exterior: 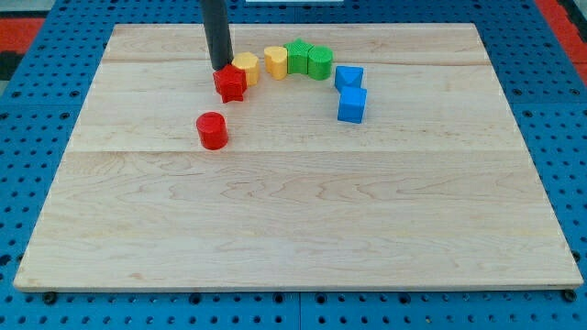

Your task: Push the red star to the bottom of the yellow hexagon

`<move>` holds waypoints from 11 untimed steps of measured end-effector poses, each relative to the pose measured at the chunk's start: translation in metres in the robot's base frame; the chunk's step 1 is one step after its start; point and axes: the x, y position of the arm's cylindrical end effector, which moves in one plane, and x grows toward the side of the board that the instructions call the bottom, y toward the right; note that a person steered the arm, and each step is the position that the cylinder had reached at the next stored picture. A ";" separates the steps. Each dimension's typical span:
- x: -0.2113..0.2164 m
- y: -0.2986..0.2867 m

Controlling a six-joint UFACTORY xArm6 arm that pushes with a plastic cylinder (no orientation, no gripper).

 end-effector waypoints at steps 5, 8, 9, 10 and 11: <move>0.022 -0.057; 0.052 0.042; 0.057 0.039; 0.068 0.002; 0.060 -0.020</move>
